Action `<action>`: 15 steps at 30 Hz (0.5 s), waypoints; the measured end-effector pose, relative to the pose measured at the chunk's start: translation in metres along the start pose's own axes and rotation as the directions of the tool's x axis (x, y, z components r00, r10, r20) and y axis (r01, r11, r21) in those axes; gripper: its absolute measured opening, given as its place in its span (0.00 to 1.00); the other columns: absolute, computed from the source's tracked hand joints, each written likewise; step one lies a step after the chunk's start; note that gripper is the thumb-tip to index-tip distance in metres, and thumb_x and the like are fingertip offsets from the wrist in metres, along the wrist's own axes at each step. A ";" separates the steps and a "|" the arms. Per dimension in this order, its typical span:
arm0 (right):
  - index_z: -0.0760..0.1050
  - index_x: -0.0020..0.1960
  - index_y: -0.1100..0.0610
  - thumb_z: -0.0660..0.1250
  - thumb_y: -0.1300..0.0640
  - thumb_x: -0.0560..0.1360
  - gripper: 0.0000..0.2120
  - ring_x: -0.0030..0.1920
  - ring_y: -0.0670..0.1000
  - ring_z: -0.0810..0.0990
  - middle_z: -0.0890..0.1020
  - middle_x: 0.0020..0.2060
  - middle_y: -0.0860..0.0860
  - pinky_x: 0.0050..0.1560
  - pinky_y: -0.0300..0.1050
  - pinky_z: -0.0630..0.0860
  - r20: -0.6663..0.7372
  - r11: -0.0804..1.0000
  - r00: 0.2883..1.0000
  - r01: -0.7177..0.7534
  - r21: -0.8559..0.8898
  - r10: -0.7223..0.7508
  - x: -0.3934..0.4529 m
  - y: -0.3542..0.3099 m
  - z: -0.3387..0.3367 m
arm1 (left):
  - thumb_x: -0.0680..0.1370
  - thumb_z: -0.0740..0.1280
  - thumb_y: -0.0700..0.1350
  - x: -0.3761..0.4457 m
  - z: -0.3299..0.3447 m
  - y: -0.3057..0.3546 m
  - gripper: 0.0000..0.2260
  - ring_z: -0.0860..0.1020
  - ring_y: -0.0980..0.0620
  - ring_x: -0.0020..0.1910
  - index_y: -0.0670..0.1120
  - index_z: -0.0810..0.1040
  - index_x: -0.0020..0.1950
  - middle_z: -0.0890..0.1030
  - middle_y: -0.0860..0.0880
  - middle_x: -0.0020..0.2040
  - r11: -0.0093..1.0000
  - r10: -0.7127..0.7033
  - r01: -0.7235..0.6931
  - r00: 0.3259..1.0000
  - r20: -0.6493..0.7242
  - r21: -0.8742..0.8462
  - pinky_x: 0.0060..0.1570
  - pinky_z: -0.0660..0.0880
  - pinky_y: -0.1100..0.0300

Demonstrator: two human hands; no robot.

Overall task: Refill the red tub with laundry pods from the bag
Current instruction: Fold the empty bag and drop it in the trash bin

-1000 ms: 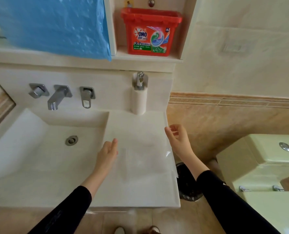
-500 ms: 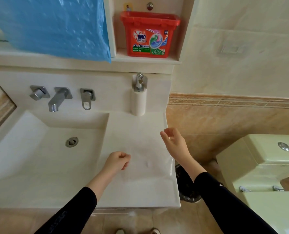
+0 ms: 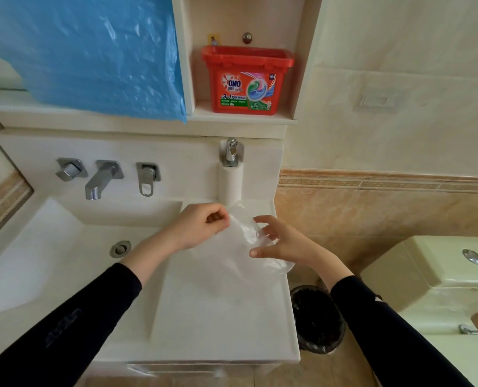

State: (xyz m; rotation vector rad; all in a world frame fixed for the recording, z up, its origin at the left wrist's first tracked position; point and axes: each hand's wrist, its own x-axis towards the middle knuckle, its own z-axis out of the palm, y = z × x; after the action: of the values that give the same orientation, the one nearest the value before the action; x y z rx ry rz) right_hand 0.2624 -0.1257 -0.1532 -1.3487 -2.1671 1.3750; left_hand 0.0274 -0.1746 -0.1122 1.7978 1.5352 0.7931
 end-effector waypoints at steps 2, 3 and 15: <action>0.65 0.71 0.45 0.80 0.44 0.63 0.41 0.56 0.47 0.81 0.82 0.57 0.44 0.62 0.44 0.75 0.035 1.000 0.999 0.000 0.030 -0.001 -0.001 -0.004 -0.004 | 0.76 0.69 0.42 0.006 -0.010 0.013 0.05 0.75 0.53 0.36 0.49 0.78 0.40 0.78 0.52 0.35 0.999 0.032 -0.032 0.999 -0.014 0.021 0.43 0.73 0.58; 0.66 0.71 0.46 0.80 0.46 0.65 0.39 0.55 0.46 0.82 0.83 0.56 0.44 0.60 0.43 0.75 0.054 0.998 0.999 0.004 0.055 -0.007 -0.002 -0.006 -0.005 | 0.76 0.69 0.42 0.010 -0.015 0.018 0.03 0.75 0.52 0.36 0.48 0.79 0.42 0.79 0.52 0.36 0.998 0.053 -0.052 0.998 -0.029 0.034 0.43 0.73 0.58; 0.78 0.57 0.58 0.69 0.60 0.77 0.09 0.43 0.54 0.87 0.88 0.45 0.55 0.45 0.45 0.81 -0.192 0.832 0.973 0.208 0.514 -0.125 0.005 -0.025 -0.006 | 0.71 0.69 0.61 0.023 -0.018 0.018 0.29 0.73 0.60 0.60 0.49 0.68 0.66 0.74 0.53 0.62 0.901 -0.152 -0.045 0.899 -0.411 -0.432 0.56 0.68 0.67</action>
State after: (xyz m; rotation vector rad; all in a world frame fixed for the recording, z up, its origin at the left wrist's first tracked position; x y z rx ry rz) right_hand 0.2488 -0.1209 -0.1306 -0.9836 -1.5848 1.5849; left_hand 0.0268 -0.1523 -0.0860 1.2928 1.5095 1.4598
